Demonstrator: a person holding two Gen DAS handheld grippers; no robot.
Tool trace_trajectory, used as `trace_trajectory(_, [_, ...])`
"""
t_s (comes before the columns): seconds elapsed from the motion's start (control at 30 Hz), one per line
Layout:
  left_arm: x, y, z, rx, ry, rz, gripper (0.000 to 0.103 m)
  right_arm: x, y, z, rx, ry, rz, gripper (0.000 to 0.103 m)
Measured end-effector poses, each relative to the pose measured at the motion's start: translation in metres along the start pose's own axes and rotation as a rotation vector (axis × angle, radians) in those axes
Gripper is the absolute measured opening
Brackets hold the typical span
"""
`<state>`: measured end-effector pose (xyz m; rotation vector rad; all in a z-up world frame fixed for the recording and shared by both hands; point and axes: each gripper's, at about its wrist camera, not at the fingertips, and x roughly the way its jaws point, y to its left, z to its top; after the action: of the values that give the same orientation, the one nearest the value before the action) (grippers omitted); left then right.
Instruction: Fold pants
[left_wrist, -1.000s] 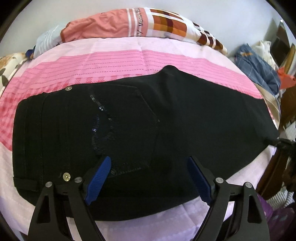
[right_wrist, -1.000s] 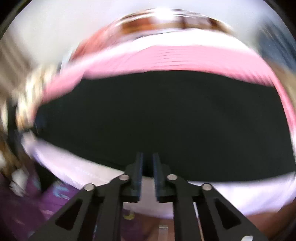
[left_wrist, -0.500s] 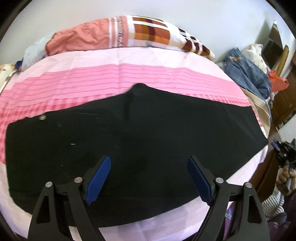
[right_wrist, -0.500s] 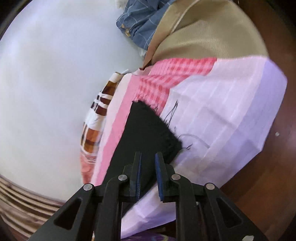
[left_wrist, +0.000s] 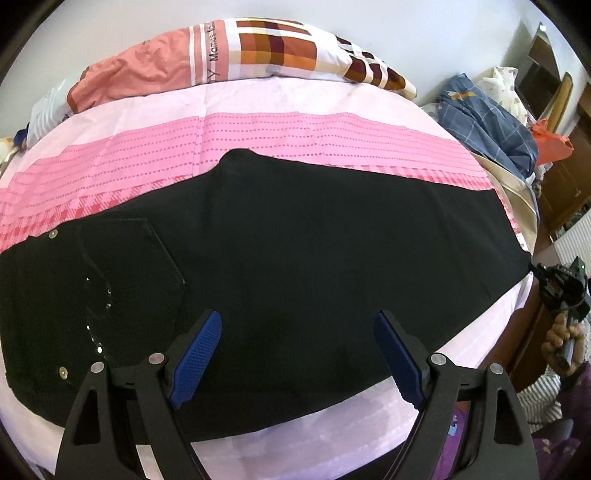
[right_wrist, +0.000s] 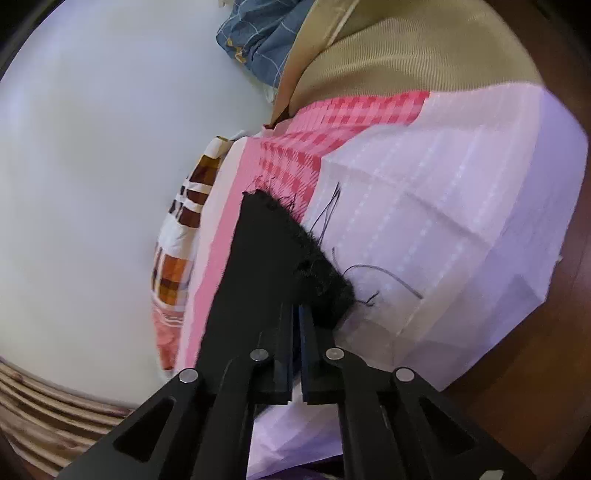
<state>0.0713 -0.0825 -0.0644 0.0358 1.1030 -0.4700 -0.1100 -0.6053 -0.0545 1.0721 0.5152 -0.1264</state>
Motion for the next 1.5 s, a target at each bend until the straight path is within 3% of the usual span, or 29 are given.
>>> trace_trajectory(0.17, [0.004,-0.001,0.000,-0.019,0.024,-0.001,0.085,-0.010,-0.003,-0.001,-0.012,-0.026,-0.034,0.003])
trace_trajectory(0.37, [0.005,-0.005,0.000,-0.011,0.026,-0.007,0.085,-0.014,-0.019,0.000,0.092,-0.009,0.119,0.006])
trace_trajectory(0.53, [0.003,-0.013,-0.001,0.015,0.016,-0.007,0.085,-0.005,-0.020,0.003,0.108,0.007,0.094,0.013])
trace_trajectory(0.7, [0.004,-0.018,-0.003,0.026,0.017,-0.006,0.085,0.005,-0.012,0.004,0.078,0.018,0.080,0.013])
trace_trajectory(0.87, [0.008,-0.017,-0.003,0.014,0.034,-0.009,0.085,0.007,-0.005,0.002,0.038,0.012,0.001,0.003])
trace_trajectory(1.03, [0.005,-0.016,-0.002,0.011,0.024,-0.011,0.085,-0.014,-0.011,-0.001,0.026,-0.037,-0.057,0.002])
trace_trajectory(1.13, [0.009,-0.015,-0.003,0.005,0.034,-0.014,0.085,-0.022,-0.028,-0.003,0.072,-0.046,-0.027,0.002])
trace_trajectory(1.23, [0.011,-0.013,-0.004,-0.001,0.041,-0.022,0.085,-0.028,-0.039,-0.003,0.143,-0.066,0.043,0.007])
trace_trajectory(1.27, [0.011,-0.012,-0.004,-0.003,0.044,-0.026,0.085,-0.028,-0.042,-0.002,0.172,-0.064,0.075,0.015])
trace_trajectory(1.3, [0.010,-0.013,-0.004,-0.002,0.045,-0.027,0.085,-0.027,-0.043,-0.002,0.187,-0.062,0.085,0.032])
trace_trajectory(1.37, [0.010,-0.013,-0.004,0.003,0.041,-0.025,0.085,-0.025,-0.040,-0.003,0.193,-0.066,0.071,0.052])
trace_trajectory(1.5, [0.009,-0.012,-0.005,-0.005,0.040,-0.033,0.085,-0.012,-0.034,-0.003,0.205,-0.056,0.095,0.055])
